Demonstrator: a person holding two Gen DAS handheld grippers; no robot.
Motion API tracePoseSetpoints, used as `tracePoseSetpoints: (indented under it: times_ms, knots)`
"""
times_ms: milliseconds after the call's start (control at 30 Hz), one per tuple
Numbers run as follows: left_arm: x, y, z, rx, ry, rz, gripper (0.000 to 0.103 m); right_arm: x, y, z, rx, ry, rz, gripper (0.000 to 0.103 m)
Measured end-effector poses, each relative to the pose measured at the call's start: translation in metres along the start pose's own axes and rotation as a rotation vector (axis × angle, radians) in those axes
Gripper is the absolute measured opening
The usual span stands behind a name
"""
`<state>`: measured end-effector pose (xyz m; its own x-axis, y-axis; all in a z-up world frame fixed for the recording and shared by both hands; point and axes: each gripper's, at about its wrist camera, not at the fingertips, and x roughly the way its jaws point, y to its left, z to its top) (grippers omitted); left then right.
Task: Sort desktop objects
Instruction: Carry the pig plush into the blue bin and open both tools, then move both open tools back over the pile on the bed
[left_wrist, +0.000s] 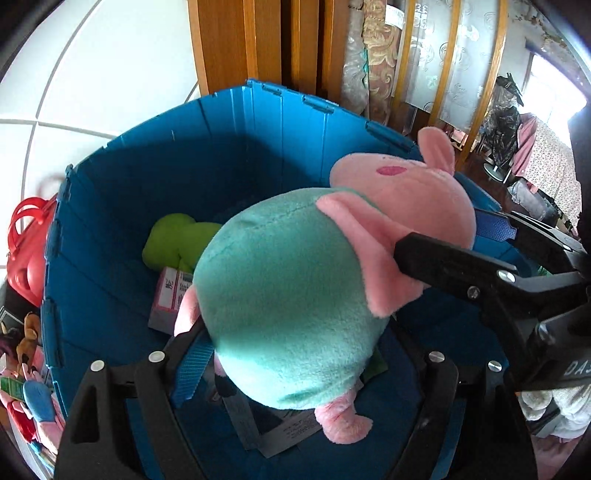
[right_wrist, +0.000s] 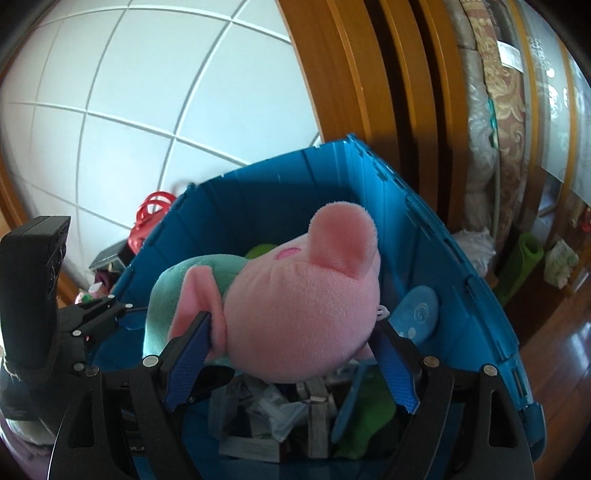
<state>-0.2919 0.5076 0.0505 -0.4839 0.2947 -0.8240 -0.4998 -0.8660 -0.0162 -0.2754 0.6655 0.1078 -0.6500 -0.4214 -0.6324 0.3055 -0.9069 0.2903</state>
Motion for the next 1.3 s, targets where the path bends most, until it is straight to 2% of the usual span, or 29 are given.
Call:
tracePoseSetpoints:
  times_ms: [267,400,500,633,700,800,867,1000,1133,1300]
  knots:
    - [-0.005,0.01,-0.013,-0.02,-0.02,0.036,0.083,0.008,-0.003,-0.005,-0.021,0.006,-0.066,0.085]
    - [-0.015,0.02,-0.017,-0.043,-0.054,0.046,0.083,0.009,0.002,-0.008,-0.03,0.016,-0.072,0.088]
    - [-0.036,0.026,-0.026,-0.061,-0.116,0.066,0.083,0.007,0.01,-0.009,-0.034,0.011,-0.078,0.091]
    - [-0.077,0.041,-0.05,-0.092,-0.242,0.118,0.083,-0.003,0.033,-0.01,-0.057,-0.016,-0.065,0.103]
    - [-0.099,0.055,-0.067,-0.122,-0.305,0.154,0.084,-0.008,0.053,-0.011,-0.084,-0.038,-0.062,0.103]
    - [-0.126,0.084,-0.1,-0.184,-0.383,0.228,0.086,-0.013,0.084,-0.014,-0.128,-0.065,-0.035,0.103]
    - [-0.137,0.106,-0.124,-0.228,-0.401,0.274,0.091,-0.017,0.111,-0.016,-0.163,-0.098,-0.009,0.103]
    - [-0.153,0.161,-0.184,-0.335,-0.401,0.359,0.092,-0.023,0.167,-0.025,-0.231,-0.166,0.047,0.103]
    - [-0.163,0.22,-0.252,-0.432,-0.361,0.44,0.092,-0.018,0.231,-0.035,-0.293,-0.197,0.137,0.103]
    - [-0.164,0.287,-0.342,-0.557,-0.267,0.544,0.092,0.01,0.309,-0.059,-0.37,-0.165,0.249,0.103]
